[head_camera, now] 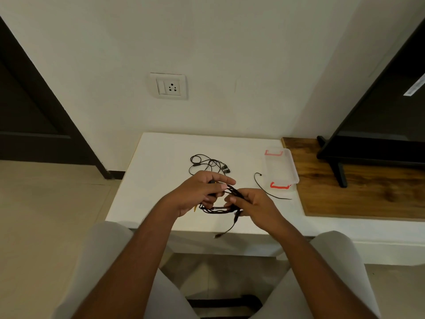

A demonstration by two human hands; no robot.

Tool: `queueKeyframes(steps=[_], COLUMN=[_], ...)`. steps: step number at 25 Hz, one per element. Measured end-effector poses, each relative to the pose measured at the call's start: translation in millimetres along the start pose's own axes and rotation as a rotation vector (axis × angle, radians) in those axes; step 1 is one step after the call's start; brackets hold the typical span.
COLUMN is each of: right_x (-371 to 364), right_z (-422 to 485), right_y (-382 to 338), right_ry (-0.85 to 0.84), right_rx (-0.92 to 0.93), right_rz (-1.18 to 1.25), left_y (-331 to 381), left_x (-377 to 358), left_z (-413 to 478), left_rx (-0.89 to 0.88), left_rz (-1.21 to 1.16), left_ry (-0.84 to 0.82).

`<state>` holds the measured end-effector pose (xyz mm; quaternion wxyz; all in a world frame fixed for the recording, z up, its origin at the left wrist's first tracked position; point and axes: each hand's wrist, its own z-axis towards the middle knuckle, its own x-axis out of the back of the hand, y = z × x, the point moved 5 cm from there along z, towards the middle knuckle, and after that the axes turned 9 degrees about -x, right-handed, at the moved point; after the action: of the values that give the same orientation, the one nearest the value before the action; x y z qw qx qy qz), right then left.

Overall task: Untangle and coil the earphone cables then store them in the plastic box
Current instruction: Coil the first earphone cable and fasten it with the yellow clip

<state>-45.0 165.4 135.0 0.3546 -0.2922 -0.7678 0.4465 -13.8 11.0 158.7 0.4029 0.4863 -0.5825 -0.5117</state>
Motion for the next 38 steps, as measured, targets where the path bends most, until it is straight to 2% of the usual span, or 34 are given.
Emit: queueKeyframes(steps=[4,8,11,14,17,20,26,32,35,38], right_x=[9.9,15.0,16.7,19.9,15.7,9.8,-3.1,-3.0,-5.8,-8.4], right_z=[-1.5,-1.8,-1.9,-1.6,-2.5,-3.9,-11.8,-15.4,-16.1,-15.5], right_y=[-5.1,-12.6,-12.1,0.8,13.3,16.1,2.5,-11.8,-14.3,-10.3], right_ry=[0.081,0.129,0.163,0.124,0.047,0.053,-0.031,0.107,0.166,0.208], right_rx=[-0.013,0.053,0.039,-0.072,-0.131,-0.137,-0.161,-0.163,-0.15,-0.178], right_rz=[0.161,0.11,0.168,0.282,0.227,0.248,0.646,0.958,0.996,1.042], left_y=[-1.7,-2.6,-2.6,-3.1,-2.3,-2.2,-7.1,-11.9,-12.1,-11.5], left_x=[0.5,-3.2,-4.7,-3.3,2.2,6.7,8.8,2.0,-7.2,-12.6], left_z=[2.6,6.6,9.5,8.3,6.7,6.6,7.5,10.8,12.8,13.8], left_rx=[0.002,0.024,-0.013,-0.052,-0.078,-0.08,-0.093,-0.085,-0.081,-0.117], left_rz=[0.035,0.261,0.344,0.186,0.017,-0.063,-0.195,-0.334,-0.458,-0.5], left_ry=[0.072,0.137,0.198,0.293,0.339,0.367,0.433,0.366,0.312,0.357])
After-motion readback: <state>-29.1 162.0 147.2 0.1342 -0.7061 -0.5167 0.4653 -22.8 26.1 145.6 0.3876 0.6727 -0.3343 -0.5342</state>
